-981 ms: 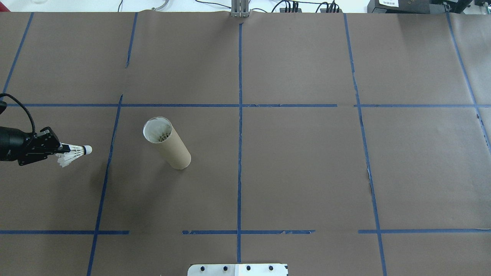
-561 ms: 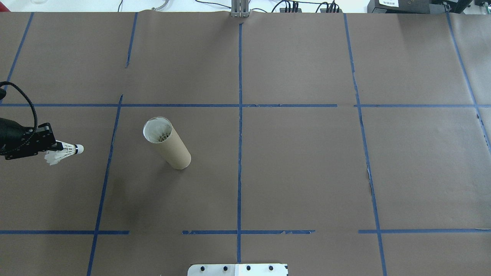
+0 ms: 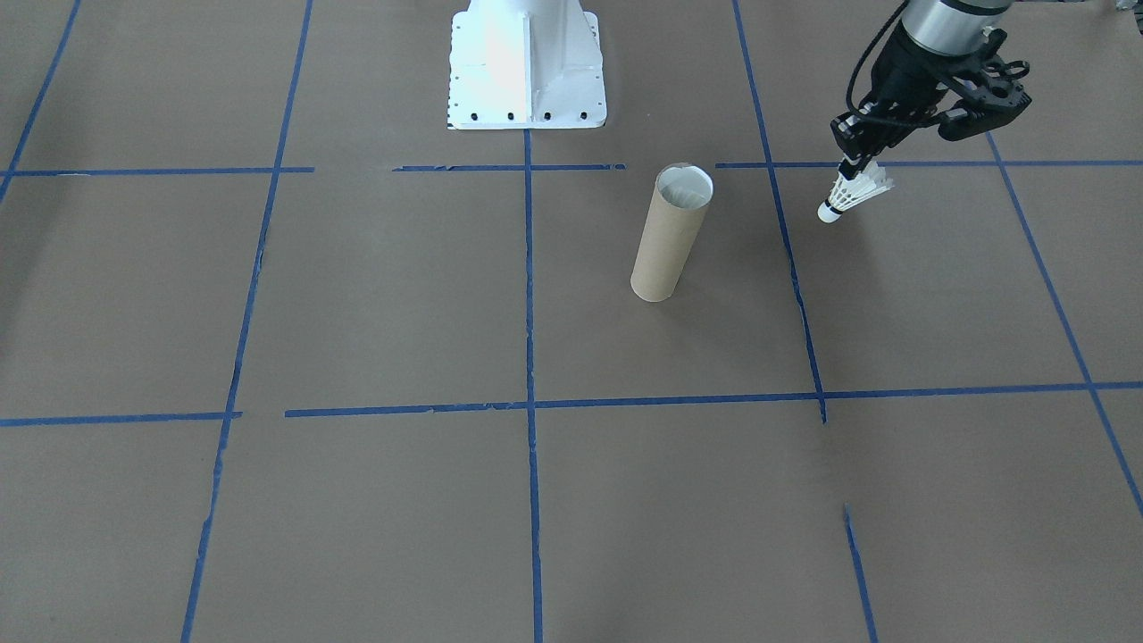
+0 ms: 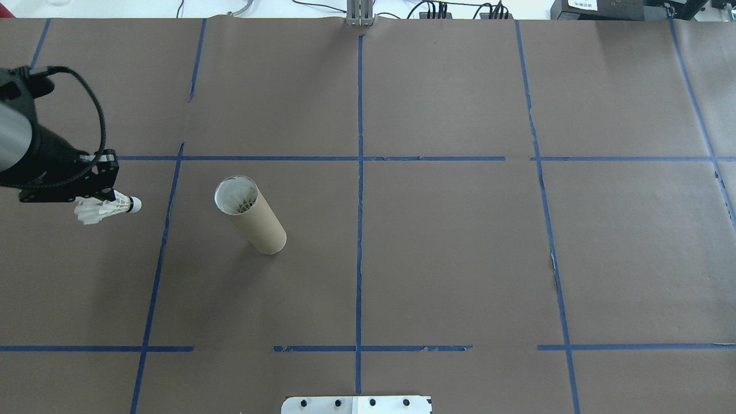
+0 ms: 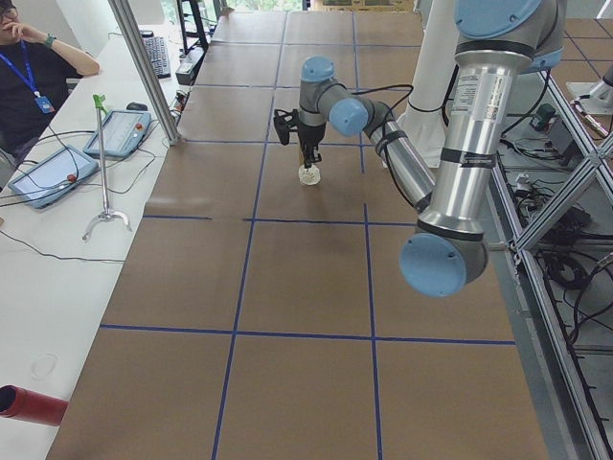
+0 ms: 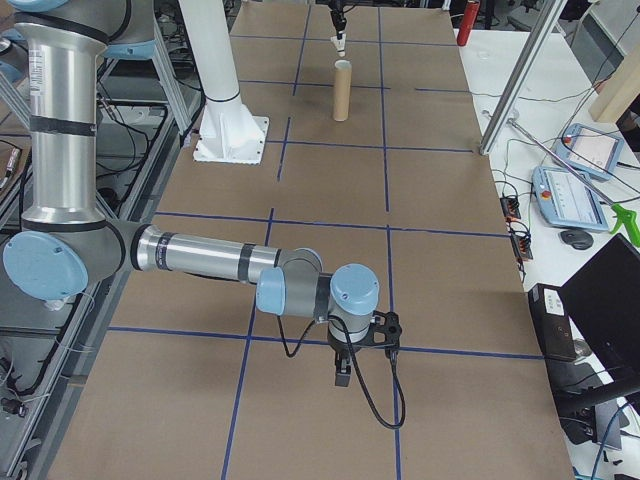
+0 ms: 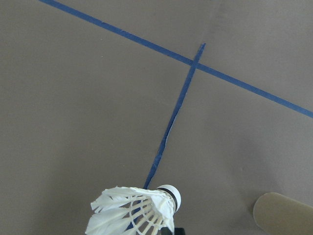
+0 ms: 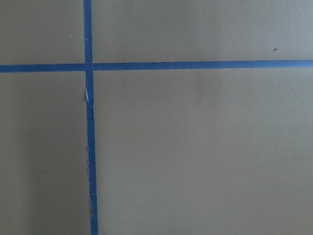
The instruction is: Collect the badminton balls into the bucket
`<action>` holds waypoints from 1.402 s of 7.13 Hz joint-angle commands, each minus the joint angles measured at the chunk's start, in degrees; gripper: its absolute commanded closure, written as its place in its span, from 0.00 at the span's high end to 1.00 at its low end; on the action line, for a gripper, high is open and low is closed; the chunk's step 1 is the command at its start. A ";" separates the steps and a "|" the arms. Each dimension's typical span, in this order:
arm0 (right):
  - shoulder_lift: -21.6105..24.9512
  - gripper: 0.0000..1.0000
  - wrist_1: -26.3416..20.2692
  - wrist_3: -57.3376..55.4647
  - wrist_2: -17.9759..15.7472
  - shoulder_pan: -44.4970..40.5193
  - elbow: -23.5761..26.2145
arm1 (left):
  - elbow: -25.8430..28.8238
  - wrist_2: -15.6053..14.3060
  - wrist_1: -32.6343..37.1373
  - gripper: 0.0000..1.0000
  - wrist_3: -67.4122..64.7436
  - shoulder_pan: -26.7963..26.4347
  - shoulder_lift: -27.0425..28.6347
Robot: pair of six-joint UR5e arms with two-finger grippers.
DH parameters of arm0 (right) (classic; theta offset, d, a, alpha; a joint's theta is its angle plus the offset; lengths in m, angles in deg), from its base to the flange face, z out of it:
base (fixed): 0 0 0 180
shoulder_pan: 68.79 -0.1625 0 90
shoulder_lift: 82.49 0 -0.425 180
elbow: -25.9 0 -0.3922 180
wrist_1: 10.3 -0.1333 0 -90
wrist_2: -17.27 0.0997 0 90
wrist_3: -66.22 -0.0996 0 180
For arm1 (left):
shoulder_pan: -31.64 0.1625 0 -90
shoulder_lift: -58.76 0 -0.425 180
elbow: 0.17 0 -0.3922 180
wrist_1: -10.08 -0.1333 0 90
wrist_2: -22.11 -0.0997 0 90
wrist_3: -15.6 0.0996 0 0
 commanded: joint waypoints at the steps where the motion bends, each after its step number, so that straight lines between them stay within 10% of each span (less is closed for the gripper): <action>1: -0.01 1.00 0.00 0.00 0.06 0.00 0.00 | 0.17 -3.46 -26.37 0.00 1.90 0.33 20.33; 10: -0.01 1.00 0.00 0.00 -0.02 0.00 0.00 | 23.09 -7.87 -38.15 0.00 1.20 8.14 42.81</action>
